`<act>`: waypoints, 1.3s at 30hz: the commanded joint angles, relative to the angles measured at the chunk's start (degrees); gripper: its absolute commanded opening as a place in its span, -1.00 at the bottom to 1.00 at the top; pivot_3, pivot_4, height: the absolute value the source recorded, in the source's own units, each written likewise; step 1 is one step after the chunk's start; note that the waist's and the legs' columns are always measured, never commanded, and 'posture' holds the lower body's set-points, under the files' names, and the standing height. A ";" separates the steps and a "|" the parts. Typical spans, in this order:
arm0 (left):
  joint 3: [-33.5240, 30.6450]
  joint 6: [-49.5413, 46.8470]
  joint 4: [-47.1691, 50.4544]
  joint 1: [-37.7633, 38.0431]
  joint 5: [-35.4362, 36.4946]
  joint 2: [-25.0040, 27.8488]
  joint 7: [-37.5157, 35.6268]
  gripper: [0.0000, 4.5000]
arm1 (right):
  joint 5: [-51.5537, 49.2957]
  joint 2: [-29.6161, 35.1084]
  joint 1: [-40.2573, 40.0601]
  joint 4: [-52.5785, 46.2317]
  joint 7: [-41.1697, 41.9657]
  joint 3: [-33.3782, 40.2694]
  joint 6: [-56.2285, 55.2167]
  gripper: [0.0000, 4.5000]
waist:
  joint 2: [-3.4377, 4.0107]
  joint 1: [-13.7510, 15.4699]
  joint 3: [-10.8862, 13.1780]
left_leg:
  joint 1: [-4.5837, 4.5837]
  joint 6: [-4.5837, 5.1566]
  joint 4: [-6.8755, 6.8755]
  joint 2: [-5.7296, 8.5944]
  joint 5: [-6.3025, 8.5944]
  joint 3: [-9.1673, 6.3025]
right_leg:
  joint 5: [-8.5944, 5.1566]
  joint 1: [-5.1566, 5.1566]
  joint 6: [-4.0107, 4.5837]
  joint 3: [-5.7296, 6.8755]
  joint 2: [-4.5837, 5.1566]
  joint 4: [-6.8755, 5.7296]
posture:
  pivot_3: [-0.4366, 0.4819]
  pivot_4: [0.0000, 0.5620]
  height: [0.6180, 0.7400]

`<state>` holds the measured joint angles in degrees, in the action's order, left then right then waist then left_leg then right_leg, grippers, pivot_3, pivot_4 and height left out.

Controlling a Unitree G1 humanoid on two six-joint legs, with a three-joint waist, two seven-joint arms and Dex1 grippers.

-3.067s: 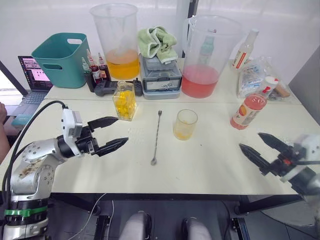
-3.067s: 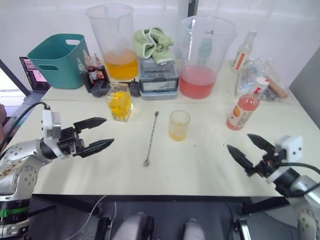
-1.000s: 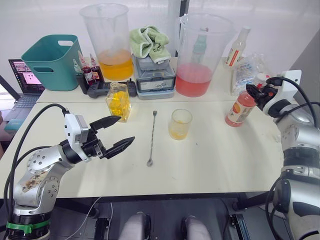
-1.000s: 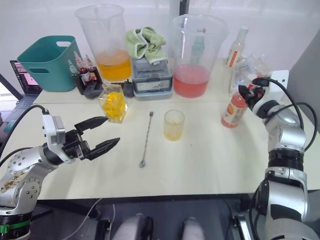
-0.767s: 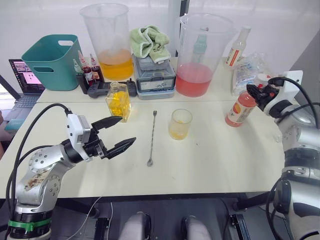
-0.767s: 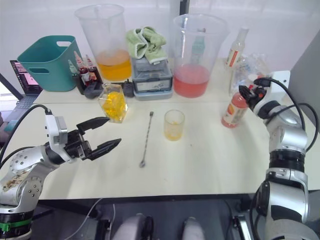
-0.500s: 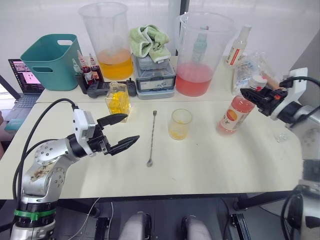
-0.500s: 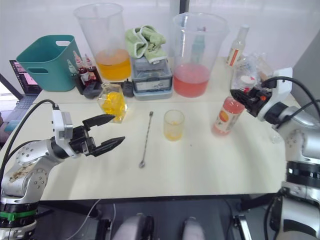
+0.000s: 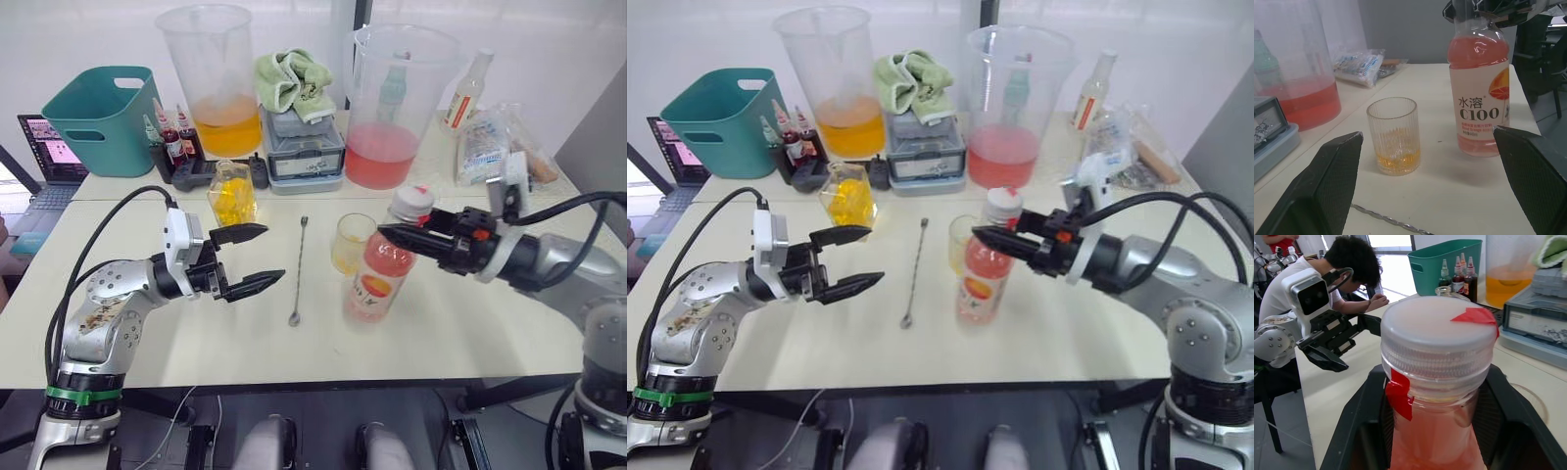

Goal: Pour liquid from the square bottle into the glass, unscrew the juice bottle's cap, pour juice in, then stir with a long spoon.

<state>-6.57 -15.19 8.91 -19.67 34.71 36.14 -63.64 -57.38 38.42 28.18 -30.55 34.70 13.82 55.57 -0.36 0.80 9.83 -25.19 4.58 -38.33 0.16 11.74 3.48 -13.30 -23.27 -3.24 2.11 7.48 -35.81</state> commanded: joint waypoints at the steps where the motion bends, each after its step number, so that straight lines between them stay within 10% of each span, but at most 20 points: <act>1: -0.66 -0.32 2.16 0.05 0.49 0.56 0.23 1.00 | 1.95 -3.61 1.03 -4.42 -2.51 -3.23 -4.82 -0.30 | -0.01 -0.15 0.00 | 0.00 -0.01 0.00 -0.01 -0.01 0.00 | 0.00 -0.01 0.00 0.01 -0.01 0.00 | -0.05 -0.47 0.93; 25: -2.02 -3.28 6.67 2.47 1.48 1.70 2.10 1.00 | 16.99 -7.29 -9.75 -8.41 -1.84 -14.74 -15.52 -0.30 | -0.10 -0.12 -0.05 | 0.02 -0.10 0.00 0.00 -0.07 -0.03 | 0.00 -0.01 0.00 0.06 -0.06 -0.06 | -0.05 -0.47 0.93; 26: -2.01 -3.29 6.67 2.44 1.44 1.70 2.09 1.00 | 17.03 -6.92 -9.91 -8.46 -1.20 -14.68 -15.60 0.16 | -0.11 -0.12 -0.06 | 0.02 -0.10 0.00 0.00 -0.07 -0.03 | 0.00 -0.01 0.00 0.06 -0.06 -0.05 | -0.05 -0.47 0.93; 31: -1.86 -3.66 6.57 1.91 1.21 1.54 2.33 1.00 | 16.58 -4.10 -8.94 -7.40 3.09 -13.14 -16.58 0.90 | -0.13 -0.06 -0.06 | 0.02 -0.10 -0.01 0.00 -0.07 -0.03 | 0.00 0.00 0.00 0.06 -0.06 -0.05 | -0.05 -0.47 0.93; 39: -1.36 -4.03 6.11 0.66 0.92 1.35 2.53 1.00 | 16.84 2.84 -3.38 2.67 23.08 -16.55 -21.11 0.99 | -0.14 -0.15 -0.06 | 0.02 -0.10 -0.03 -0.01 -0.06 -0.03 | -0.01 0.01 0.00 0.06 -0.07 -0.03 | -0.05 -0.47 0.93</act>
<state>-7.62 -19.21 13.57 -17.89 35.21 36.94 -61.35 -39.63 40.07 21.75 -30.90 51.34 -2.27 36.97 -0.50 0.65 9.77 -25.16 4.49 -38.37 0.16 11.67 3.46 -13.31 -23.26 -3.23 2.17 7.41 -35.83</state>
